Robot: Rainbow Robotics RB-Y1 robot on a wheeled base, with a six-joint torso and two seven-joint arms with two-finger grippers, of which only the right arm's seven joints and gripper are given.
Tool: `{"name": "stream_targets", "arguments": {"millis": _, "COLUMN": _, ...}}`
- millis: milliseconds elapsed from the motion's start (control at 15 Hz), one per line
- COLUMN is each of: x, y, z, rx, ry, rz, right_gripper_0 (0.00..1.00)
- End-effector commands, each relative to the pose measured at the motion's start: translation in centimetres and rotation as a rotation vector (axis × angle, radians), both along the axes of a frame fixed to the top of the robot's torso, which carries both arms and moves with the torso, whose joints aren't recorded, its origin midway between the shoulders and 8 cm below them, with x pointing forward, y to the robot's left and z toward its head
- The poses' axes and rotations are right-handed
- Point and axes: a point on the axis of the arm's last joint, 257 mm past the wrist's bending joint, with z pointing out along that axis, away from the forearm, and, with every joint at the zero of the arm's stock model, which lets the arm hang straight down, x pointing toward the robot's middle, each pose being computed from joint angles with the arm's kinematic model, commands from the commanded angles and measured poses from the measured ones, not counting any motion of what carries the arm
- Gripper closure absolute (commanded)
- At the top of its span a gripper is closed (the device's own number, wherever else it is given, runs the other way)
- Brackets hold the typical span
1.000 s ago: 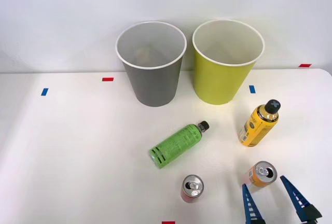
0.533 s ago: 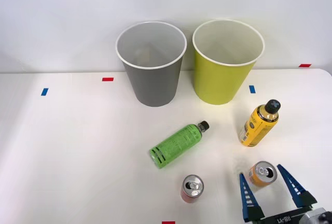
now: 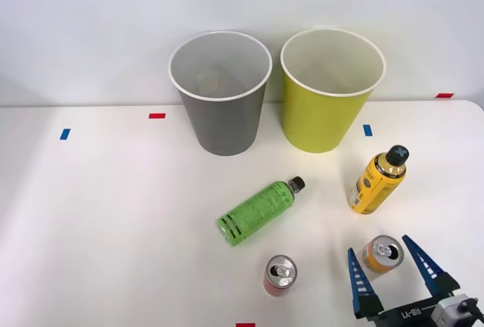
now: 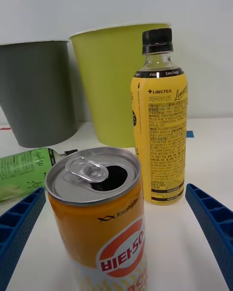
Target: Put cans in the gray bin, plastic bottles in the light green bin
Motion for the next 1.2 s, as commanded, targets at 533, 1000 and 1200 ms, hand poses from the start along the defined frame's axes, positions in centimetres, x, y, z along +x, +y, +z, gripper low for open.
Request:
{"name": "stream_targets", "arguments": {"millis": 533, "x": 0.54, "y": 0.44, "z": -0.19, "rx": -0.034, "ry": 0.002, "rz": 0.008, "right_gripper_0": 0.00}}
{"name": "stream_targets", "arguments": {"millis": 1000, "x": 0.53, "y": 0.66, "z": -0.19, "rx": -0.048, "ry": 0.000, "rz": 0.013, "right_gripper_0": 1.00}}
{"name": "stream_targets", "arguments": {"millis": 1200, "x": 0.43, "y": 0.99, "z": 0.09, "rx": -0.034, "ry": -0.003, "rz": 0.018, "right_gripper_0": 1.00}}
